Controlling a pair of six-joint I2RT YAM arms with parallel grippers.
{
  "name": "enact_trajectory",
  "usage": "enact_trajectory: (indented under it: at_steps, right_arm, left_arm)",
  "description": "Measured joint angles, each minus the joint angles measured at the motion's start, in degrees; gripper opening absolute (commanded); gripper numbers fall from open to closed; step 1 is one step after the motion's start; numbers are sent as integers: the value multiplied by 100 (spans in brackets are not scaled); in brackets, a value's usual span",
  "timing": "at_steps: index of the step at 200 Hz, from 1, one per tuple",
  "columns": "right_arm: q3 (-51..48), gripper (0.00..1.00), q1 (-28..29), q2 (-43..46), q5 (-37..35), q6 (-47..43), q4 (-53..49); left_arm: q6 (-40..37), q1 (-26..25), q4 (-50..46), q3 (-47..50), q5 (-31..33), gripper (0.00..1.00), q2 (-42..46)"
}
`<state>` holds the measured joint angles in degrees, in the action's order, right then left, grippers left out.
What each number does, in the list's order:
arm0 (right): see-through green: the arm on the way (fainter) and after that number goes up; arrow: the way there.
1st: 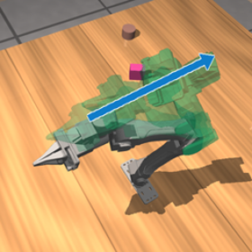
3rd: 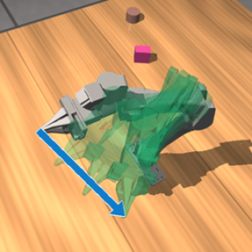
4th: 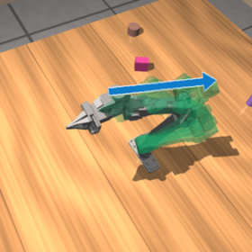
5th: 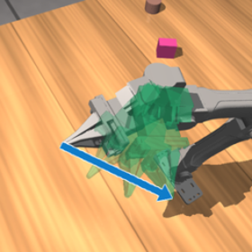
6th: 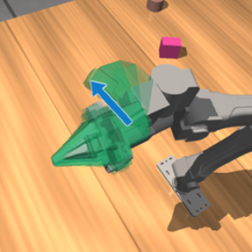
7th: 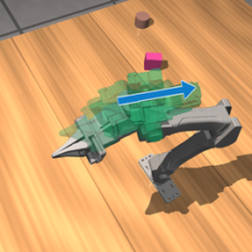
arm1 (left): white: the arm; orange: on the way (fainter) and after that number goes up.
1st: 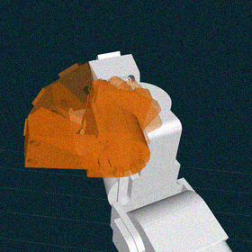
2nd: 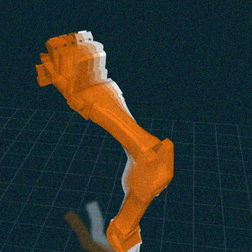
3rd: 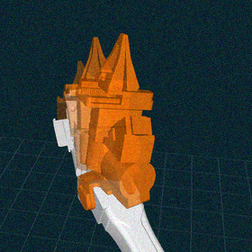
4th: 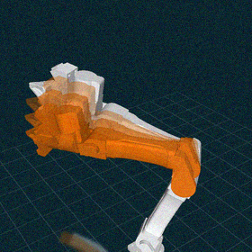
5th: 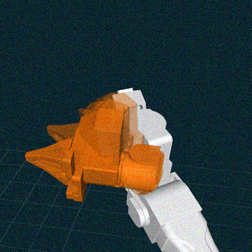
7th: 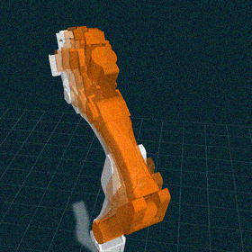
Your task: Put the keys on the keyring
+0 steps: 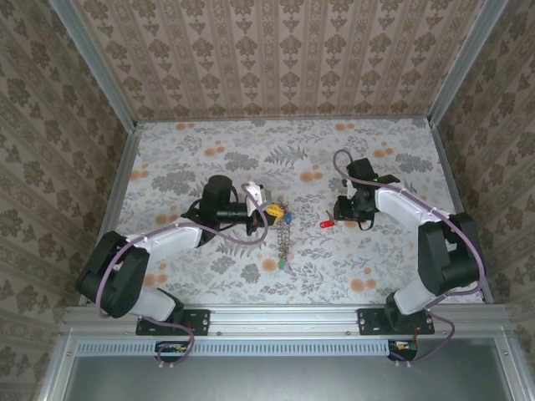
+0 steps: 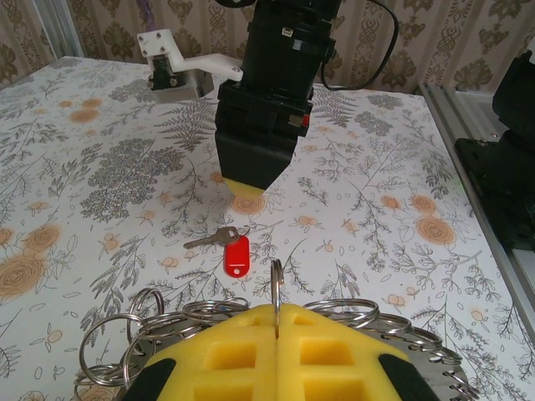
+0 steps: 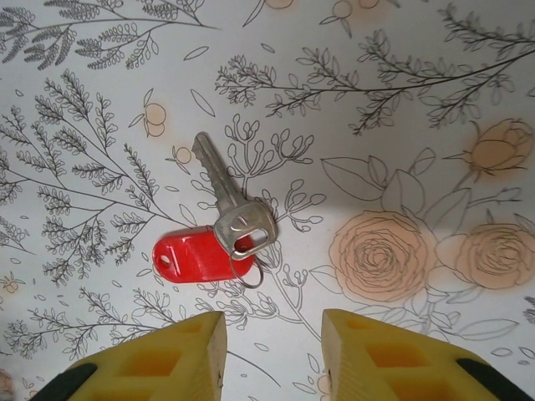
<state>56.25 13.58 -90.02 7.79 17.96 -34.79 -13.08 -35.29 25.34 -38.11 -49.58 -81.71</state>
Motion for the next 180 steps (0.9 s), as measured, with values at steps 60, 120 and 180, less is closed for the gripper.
enact_trajectory:
  at_steps: [60,120,180]
  right_arm:
    - [52,37,225,-584,-33,-170,26]
    - [260,26,249,-796,-170,-387,28]
    - [278,17,282,-868,-201,-479,28]
  left_arm:
    - [0,0,0,0,-2,0,0]
    - [0,0,0,0,-4,0,0]
    - [0,-33,0,0,-4,0,0]
